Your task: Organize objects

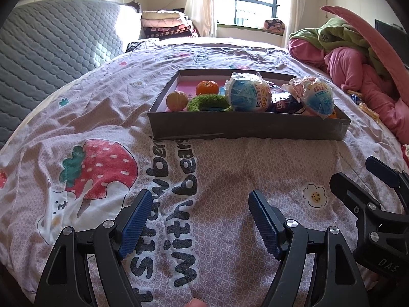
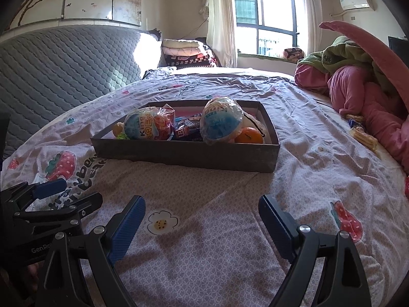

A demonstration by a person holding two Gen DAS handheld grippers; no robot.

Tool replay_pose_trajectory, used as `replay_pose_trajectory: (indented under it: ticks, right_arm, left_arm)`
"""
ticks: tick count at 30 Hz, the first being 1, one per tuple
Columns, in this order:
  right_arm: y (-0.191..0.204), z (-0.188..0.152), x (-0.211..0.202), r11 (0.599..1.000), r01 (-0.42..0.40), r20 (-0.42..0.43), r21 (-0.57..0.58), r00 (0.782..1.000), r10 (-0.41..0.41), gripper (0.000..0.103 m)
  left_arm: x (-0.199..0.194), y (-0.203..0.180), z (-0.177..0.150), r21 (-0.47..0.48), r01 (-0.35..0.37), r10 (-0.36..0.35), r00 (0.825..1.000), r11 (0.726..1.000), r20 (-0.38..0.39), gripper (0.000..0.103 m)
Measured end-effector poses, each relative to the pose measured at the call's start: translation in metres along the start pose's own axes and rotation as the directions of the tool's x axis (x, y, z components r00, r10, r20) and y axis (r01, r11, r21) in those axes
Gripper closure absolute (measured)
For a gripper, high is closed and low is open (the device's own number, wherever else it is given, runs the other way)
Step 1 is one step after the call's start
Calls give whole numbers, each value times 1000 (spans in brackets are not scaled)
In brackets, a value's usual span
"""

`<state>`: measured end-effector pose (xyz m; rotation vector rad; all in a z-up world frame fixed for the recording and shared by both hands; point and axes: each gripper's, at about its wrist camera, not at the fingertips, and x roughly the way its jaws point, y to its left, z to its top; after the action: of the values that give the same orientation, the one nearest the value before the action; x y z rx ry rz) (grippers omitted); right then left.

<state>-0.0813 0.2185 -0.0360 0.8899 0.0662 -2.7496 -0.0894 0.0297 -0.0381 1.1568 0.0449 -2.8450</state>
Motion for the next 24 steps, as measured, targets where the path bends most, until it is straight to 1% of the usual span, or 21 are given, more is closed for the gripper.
replay_pose_trajectory:
  ticks: [24]
  right_arm:
    - [1,2,0,1000,-4,0,6,1000,4,13]
  left_arm:
    - [5,-3,-2,1,8,-8,1000,1000,-25,24]
